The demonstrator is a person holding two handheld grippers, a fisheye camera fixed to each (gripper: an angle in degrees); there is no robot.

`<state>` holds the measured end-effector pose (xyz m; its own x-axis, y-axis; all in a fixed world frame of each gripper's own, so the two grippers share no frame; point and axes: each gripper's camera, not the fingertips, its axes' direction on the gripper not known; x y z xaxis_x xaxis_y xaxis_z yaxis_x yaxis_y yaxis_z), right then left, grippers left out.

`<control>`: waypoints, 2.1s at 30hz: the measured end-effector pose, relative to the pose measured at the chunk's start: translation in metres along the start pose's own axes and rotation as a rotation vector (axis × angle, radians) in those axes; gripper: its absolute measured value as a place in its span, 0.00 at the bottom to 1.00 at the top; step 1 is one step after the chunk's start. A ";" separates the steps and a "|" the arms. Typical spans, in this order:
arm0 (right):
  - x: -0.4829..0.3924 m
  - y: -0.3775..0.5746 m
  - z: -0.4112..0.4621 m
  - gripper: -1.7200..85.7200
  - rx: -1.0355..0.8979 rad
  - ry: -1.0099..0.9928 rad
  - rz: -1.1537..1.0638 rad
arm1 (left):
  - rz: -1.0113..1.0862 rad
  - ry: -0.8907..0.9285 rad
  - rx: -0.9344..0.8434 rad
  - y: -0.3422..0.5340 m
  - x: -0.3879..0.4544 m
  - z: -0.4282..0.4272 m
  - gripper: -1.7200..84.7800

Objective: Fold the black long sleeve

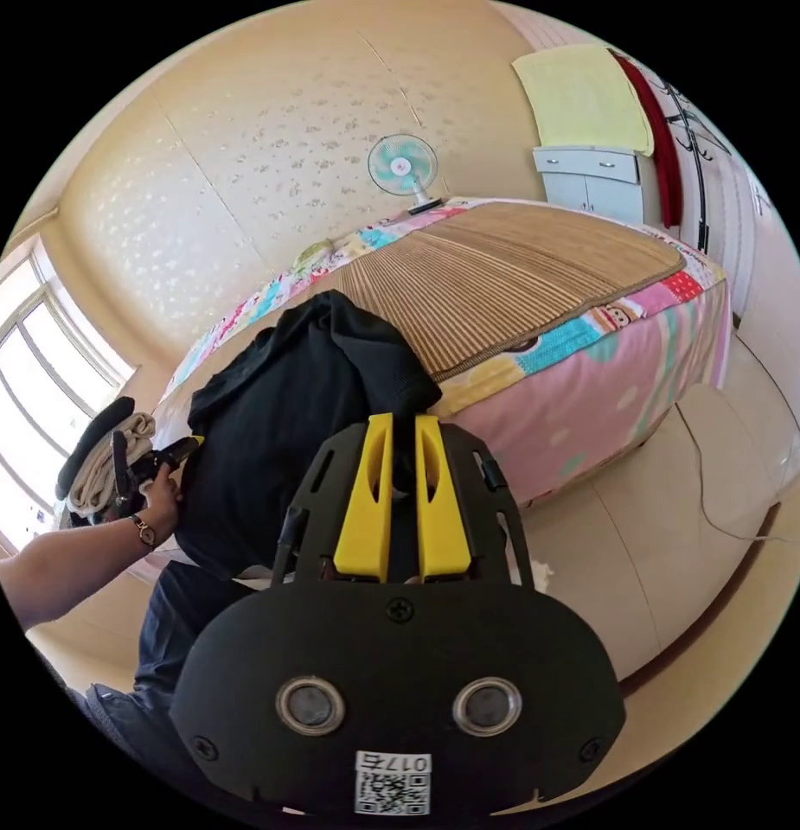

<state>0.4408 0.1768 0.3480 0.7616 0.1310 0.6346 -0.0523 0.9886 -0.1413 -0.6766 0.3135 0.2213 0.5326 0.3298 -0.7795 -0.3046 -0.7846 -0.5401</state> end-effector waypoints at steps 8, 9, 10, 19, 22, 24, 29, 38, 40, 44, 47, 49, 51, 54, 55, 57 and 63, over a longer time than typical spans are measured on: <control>0.020 -0.084 -0.108 0.04 0.354 -0.479 0.015 | -0.002 0.007 0.002 0.009 0.002 -0.012 0.02; 0.048 -0.089 -0.114 0.04 0.399 -0.404 0.178 | 0.000 0.006 0.002 0.010 0.002 -0.012 0.02; 0.062 -0.090 -0.117 0.04 0.415 -0.331 0.262 | 0.003 0.002 0.002 0.011 0.003 -0.014 0.02; 0.143 -0.065 -0.075 0.04 0.079 -0.038 0.526 | 0.008 -0.002 0.005 0.018 0.005 -0.024 0.03; 0.134 -0.057 -0.039 0.07 -0.107 -0.051 0.480 | 0.011 -0.006 0.005 0.019 0.006 -0.027 0.03; 0.133 -0.063 -0.030 0.11 -0.104 -0.101 0.468 | 0.013 -0.010 0.006 0.020 0.007 -0.028 0.03; 0.167 -0.091 -0.009 0.16 -0.087 -0.254 0.624 | 0.015 -0.012 0.009 0.023 0.007 -0.032 0.03; 0.159 -0.164 0.000 0.07 -0.147 -0.292 0.509 | 0.018 -0.015 0.012 0.025 0.007 -0.038 0.03; 0.151 -0.184 -0.029 0.06 -0.030 -0.476 0.424 | 0.019 -0.017 0.012 0.025 0.007 -0.039 0.03; 0.188 -0.197 -0.102 0.05 0.321 -0.382 0.580 | 0.019 -0.013 0.012 0.025 0.005 -0.041 0.03; 0.231 -0.192 -0.093 0.04 0.290 -0.067 0.750 | 0.021 -0.017 0.013 0.025 0.005 -0.042 0.04; 0.258 -0.184 -0.069 0.04 0.160 -0.015 0.860 | 0.022 -0.017 0.014 0.025 0.004 -0.043 0.04; 0.270 -0.172 -0.044 0.04 0.058 -0.114 0.869 | 0.020 -0.012 0.014 0.024 0.003 -0.044 0.04; 0.252 -0.159 -0.035 0.05 0.094 -0.165 0.795 | 0.017 -0.006 0.014 0.024 0.001 -0.045 0.04; 0.248 -0.158 -0.032 0.05 0.099 -0.177 0.786 | 0.017 -0.007 0.014 0.023 0.000 -0.046 0.04; 0.237 -0.159 -0.019 0.07 0.092 -0.251 0.769 | 0.018 -0.007 0.014 0.023 -0.001 -0.046 0.04; 0.208 -0.170 -0.005 0.12 0.017 -0.011 0.717 | 0.014 0.001 0.015 0.021 -0.005 -0.048 0.04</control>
<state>0.6118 0.0357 0.5000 0.5294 0.7496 0.3973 -0.5480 0.6597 -0.5143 -0.6476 0.2700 0.2285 0.5288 0.3179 -0.7869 -0.3237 -0.7815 -0.5333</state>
